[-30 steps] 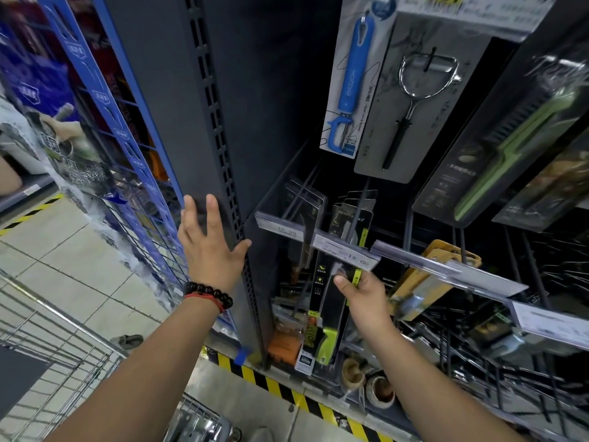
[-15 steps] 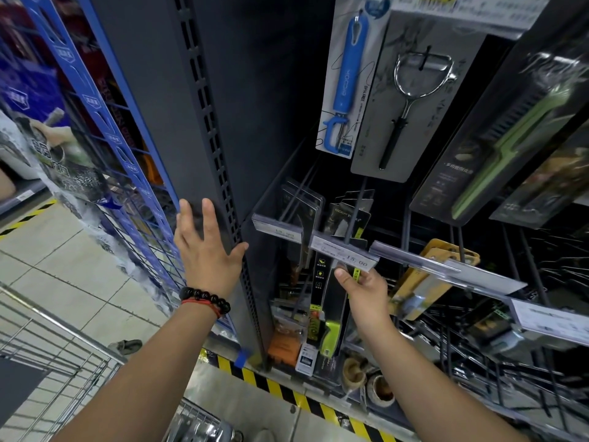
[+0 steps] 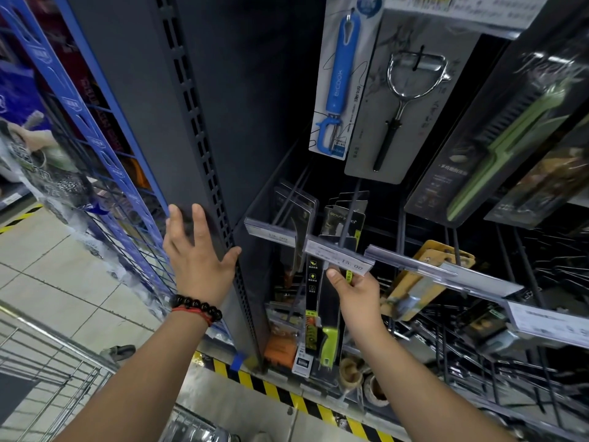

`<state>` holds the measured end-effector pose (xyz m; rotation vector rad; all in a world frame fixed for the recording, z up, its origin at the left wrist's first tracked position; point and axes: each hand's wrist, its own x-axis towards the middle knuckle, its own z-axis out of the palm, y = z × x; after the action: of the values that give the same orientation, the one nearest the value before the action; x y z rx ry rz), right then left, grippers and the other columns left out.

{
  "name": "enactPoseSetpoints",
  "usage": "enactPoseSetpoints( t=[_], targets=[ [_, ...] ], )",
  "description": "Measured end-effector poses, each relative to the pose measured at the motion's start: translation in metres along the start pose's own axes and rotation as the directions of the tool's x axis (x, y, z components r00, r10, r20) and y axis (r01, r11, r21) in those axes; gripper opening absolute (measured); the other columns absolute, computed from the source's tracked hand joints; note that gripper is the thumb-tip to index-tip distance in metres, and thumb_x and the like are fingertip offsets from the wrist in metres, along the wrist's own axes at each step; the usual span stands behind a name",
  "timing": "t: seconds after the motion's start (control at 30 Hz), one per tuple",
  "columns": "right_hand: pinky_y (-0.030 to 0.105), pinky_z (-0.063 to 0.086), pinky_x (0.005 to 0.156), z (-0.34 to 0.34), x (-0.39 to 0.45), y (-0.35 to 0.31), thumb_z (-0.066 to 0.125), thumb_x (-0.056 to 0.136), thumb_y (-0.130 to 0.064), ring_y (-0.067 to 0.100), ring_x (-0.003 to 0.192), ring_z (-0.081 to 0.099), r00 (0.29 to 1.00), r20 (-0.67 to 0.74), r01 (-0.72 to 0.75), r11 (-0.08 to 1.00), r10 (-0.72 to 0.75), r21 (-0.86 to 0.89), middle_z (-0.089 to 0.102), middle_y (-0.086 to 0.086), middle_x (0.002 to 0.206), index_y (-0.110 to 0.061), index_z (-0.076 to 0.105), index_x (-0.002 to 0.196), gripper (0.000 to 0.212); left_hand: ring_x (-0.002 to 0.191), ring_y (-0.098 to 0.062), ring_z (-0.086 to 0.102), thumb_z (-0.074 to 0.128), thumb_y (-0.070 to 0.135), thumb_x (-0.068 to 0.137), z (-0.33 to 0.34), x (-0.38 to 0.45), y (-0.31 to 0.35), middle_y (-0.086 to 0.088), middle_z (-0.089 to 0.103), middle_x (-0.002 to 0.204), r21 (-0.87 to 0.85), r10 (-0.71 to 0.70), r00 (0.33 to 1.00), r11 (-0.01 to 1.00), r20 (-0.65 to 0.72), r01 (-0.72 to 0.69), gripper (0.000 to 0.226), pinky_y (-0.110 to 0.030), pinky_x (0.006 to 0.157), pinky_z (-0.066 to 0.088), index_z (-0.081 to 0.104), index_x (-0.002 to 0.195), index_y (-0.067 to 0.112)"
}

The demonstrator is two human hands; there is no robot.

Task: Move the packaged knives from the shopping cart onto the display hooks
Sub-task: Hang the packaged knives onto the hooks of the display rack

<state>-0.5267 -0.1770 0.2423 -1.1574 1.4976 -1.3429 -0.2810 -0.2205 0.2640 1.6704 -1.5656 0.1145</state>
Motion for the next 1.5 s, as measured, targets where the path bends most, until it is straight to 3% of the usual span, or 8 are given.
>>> enactPoseSetpoints(
  t=[0.13, 0.3, 0.6, 0.87, 1.0, 1.17, 1.33, 1.5],
  targets=[
    [0.002, 0.041, 0.084, 0.002, 0.000, -0.003, 0.065, 0.090, -0.013, -0.012, 0.098, 0.059, 1.000, 0.023, 0.003, 1.000, -0.003, -0.006, 0.067, -0.019, 0.102, -0.040, 0.061, 0.099, 0.029, 0.135, -0.055, 0.021, 0.086, 0.022, 0.069, 0.000, 0.001, 0.000, -0.031, 0.012, 0.154, -0.002, 0.004, 1.000, 1.000, 0.002, -0.004, 0.112, -0.063, 0.109, 0.023, 0.005, 0.147, 0.028],
    [0.000, 0.041, 0.080, 0.003, -0.001, 0.001, 0.063, 0.091, -0.013, -0.013, 0.098, 0.059, 1.000, -0.011, 0.001, 0.999, 0.000, 0.046, 0.068, -0.015, 0.104, -0.024, 0.064, 0.108, 0.020, 0.135, -0.056, 0.021, 0.086, 0.021, 0.069, 0.002, 0.001, 0.000, -0.033, 0.013, 0.153, 0.002, 0.009, 1.000, 1.000, 0.002, -0.009, 0.110, -0.064, 0.108, 0.023, 0.010, 0.148, 0.021],
    [0.028, 0.044, 0.099, 0.005, -0.004, 0.012, 0.061, 0.092, -0.010, 0.008, 0.109, 0.062, 0.998, -0.029, -0.052, 0.995, 0.054, 0.089, 0.070, -0.006, 0.110, -0.014, 0.064, 0.115, 0.024, 0.131, -0.059, 0.024, 0.086, 0.022, 0.069, 0.001, 0.002, 0.000, -0.037, 0.013, 0.151, 0.007, 0.035, 0.999, 0.999, 0.006, -0.035, 0.111, -0.067, 0.107, 0.025, 0.006, 0.147, 0.022],
    [0.039, 0.050, 0.090, 0.013, -0.006, 0.014, 0.063, 0.091, -0.015, 0.017, 0.093, 0.065, 0.991, -0.048, -0.117, 0.985, 0.124, 0.126, 0.070, -0.005, 0.091, -0.009, 0.066, 0.102, 0.013, 0.132, -0.059, 0.022, 0.087, 0.020, 0.067, 0.002, 0.002, -0.001, -0.040, 0.013, 0.149, -0.001, 0.053, 0.999, 0.999, -0.001, -0.053, 0.117, -0.066, 0.107, 0.021, 0.001, 0.146, 0.026],
    [0.042, 0.050, 0.098, 0.013, -0.005, 0.013, 0.063, 0.092, -0.017, 0.019, 0.104, 0.066, 0.991, -0.044, -0.120, 0.987, 0.125, 0.104, 0.072, 0.002, 0.105, -0.011, 0.066, 0.111, 0.021, 0.132, -0.058, 0.022, 0.088, 0.020, 0.066, 0.003, 0.002, -0.002, -0.041, 0.013, 0.149, -0.002, 0.055, 0.999, 0.999, 0.003, -0.055, 0.117, -0.065, 0.107, 0.020, 0.003, 0.146, 0.024],
    [0.048, 0.049, 0.097, 0.018, -0.005, 0.013, 0.065, 0.091, -0.023, 0.020, 0.102, 0.066, 0.985, -0.045, -0.160, 0.984, 0.164, 0.076, 0.073, 0.001, 0.102, -0.014, 0.069, 0.107, 0.019, 0.133, -0.058, 0.021, 0.088, 0.019, 0.066, 0.004, 0.003, -0.003, -0.041, 0.012, 0.149, -0.001, 0.046, 0.999, 0.999, -0.001, -0.046, 0.118, -0.065, 0.107, 0.018, 0.002, 0.146, 0.025],
    [0.040, 0.052, 0.091, 0.019, -0.004, 0.010, 0.064, 0.091, -0.030, 0.016, 0.097, 0.066, 0.988, -0.035, -0.150, 0.986, 0.153, 0.068, 0.072, -0.005, 0.098, -0.014, 0.069, 0.108, 0.024, 0.133, -0.057, 0.021, 0.087, 0.019, 0.067, 0.004, 0.003, -0.004, -0.041, 0.011, 0.149, 0.003, 0.055, 0.998, 0.998, 0.002, -0.055, 0.118, -0.066, 0.107, 0.018, 0.001, 0.147, 0.025],
    [0.025, 0.049, 0.092, 0.015, -0.007, 0.003, 0.063, 0.092, -0.019, 0.008, 0.101, 0.065, 0.990, -0.074, -0.105, 0.984, 0.116, 0.144, 0.072, -0.007, 0.102, -0.019, 0.066, 0.109, 0.017, 0.132, -0.057, 0.020, 0.088, 0.019, 0.066, 0.004, 0.003, -0.004, -0.041, 0.011, 0.149, 0.002, 0.052, 0.999, 0.999, 0.004, -0.052, 0.118, -0.066, 0.107, 0.018, 0.001, 0.146, 0.024]
  ],
)
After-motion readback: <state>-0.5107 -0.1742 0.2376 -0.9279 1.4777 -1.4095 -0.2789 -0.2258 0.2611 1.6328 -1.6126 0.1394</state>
